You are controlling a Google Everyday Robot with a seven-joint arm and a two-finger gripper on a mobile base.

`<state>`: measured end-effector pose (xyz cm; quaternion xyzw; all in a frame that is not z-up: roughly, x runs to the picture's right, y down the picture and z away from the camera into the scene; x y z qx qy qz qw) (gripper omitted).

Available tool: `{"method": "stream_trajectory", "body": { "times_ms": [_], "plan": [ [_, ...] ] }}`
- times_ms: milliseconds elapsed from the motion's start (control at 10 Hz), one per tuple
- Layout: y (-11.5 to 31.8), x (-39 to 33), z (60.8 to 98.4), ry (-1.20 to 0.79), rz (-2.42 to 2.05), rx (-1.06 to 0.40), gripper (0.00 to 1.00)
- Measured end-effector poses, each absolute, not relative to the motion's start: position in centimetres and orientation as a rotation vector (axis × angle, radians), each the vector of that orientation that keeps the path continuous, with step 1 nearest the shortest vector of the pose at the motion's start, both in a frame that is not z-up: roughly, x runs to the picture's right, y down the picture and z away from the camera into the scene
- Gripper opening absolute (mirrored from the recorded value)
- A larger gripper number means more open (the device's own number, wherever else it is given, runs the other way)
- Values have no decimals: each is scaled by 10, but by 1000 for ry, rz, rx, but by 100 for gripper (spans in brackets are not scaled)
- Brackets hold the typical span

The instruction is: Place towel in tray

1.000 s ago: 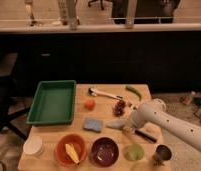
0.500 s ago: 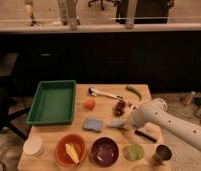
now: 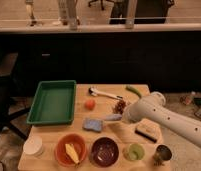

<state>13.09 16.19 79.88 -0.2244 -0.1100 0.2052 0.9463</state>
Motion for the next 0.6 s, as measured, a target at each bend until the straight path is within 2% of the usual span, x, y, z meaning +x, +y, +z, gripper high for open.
{"method": "stream_trajectory", "body": {
  "times_ms": [400, 600],
  "plan": [
    [126, 80, 799, -249, 324, -413, 0],
    [121, 76, 798, -252, 312, -403, 0]
  ]
}}
